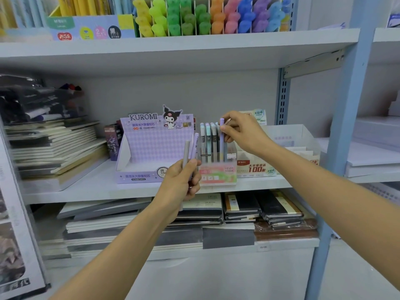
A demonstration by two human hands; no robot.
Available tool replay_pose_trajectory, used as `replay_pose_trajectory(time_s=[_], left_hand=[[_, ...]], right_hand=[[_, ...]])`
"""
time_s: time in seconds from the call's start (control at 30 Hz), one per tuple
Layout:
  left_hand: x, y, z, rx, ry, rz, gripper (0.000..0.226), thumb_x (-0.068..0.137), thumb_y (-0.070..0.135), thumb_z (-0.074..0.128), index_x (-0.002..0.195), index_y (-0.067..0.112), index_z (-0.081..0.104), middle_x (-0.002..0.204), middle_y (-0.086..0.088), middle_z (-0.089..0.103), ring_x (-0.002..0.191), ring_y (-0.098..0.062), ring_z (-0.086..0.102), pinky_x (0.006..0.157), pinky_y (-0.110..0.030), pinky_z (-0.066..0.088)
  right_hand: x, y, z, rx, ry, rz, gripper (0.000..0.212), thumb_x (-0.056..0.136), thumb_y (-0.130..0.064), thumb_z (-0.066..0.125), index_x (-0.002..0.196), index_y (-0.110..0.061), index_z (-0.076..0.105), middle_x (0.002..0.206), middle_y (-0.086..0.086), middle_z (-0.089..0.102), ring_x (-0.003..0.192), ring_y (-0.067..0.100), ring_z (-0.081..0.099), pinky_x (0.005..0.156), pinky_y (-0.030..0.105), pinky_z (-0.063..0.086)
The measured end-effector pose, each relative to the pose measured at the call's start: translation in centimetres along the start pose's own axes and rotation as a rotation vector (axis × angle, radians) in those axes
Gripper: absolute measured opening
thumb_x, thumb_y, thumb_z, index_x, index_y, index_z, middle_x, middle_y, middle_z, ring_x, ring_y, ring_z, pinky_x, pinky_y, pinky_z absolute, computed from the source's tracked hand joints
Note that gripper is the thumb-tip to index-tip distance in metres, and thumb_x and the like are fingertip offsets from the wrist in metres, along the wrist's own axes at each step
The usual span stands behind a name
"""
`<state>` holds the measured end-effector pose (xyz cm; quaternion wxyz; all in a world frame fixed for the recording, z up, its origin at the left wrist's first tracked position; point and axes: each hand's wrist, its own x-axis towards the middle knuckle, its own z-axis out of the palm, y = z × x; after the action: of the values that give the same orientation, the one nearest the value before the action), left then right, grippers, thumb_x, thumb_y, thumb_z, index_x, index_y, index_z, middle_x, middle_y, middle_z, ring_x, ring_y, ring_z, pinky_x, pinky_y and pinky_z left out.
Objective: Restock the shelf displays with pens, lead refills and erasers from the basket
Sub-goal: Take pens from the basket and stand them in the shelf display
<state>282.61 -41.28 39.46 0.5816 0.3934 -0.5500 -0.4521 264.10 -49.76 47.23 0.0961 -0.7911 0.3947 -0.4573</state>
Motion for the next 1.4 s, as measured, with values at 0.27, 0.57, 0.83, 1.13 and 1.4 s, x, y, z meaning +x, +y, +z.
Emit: replay_pose_trajectory(time_s=[0.27,0.57,0.83,1.13,1.4], left_hand=[[0.4,-0.4,-0.2,-0.051,-0.023,-0.012,0.028,0.103,0.018,0.044,0.102,0.012,0.071,0.062,0.002,0.05,0.048,-0.007,0.041,0.036,-0.017,0.028],[0.1,-0.2,0.0,-0.089,-0.113,-0.022,0.027,0.102,0.016,0.045,0.113,0.006,0.068,0.066,0.001,0.051,0.051,-0.008,0.042,0.039,-0.018,0.033],[-0.6,0.3,0.5,-0.011,-0.168,0.009,0.027,0.098,0.025,0.053,0.111,0.008,0.069,0.071,0.002,0.063,0.05,-0.009,0.051,0.037,-0.018,0.035],[-0.6,1.3,-0.2,-0.225,0.241,0.103,0.025,0.065,0.03,0.077,0.085,0.015,0.072,0.068,0.002,0.065,0.041,-0.004,0.042,0.032,-0.013,0.028],[-1.5,2.1,1.4,-0.116,0.166,0.174,0.014,0.08,0.018,0.075,0.088,0.009,0.07,0.069,-0.002,0.07,0.039,-0.009,0.046,0.033,-0.014,0.029]], right_hand=[[-0.3,1.2,0.9,-0.238,0.126,-0.117,0.022,0.09,-0.017,0.066,0.112,-0.016,0.066,0.099,0.0,0.059,0.085,0.009,0.052,0.081,0.024,0.044],[-2.0,-0.4,-0.3,0.13,0.167,-0.032,0.032,0.095,-0.027,0.06,0.126,-0.02,0.061,0.107,0.001,0.064,0.085,0.013,0.062,0.076,0.023,0.053],[-4.1,-1.8,-0.9,0.592,-0.058,0.048,0.012,0.088,-0.003,0.066,0.1,-0.003,0.066,0.084,0.011,0.071,0.073,0.018,0.069,0.069,0.024,0.057],[-6.8,-0.5,-2.1,0.521,-0.279,0.191,0.019,0.08,-0.015,0.072,0.091,-0.001,0.067,0.078,0.012,0.073,0.065,0.019,0.067,0.059,0.021,0.056],[-7.2,-1.5,-0.6,0.386,-0.349,0.077,0.022,0.091,-0.025,0.062,0.101,-0.007,0.07,0.083,0.002,0.073,0.074,0.014,0.069,0.067,0.023,0.056]])
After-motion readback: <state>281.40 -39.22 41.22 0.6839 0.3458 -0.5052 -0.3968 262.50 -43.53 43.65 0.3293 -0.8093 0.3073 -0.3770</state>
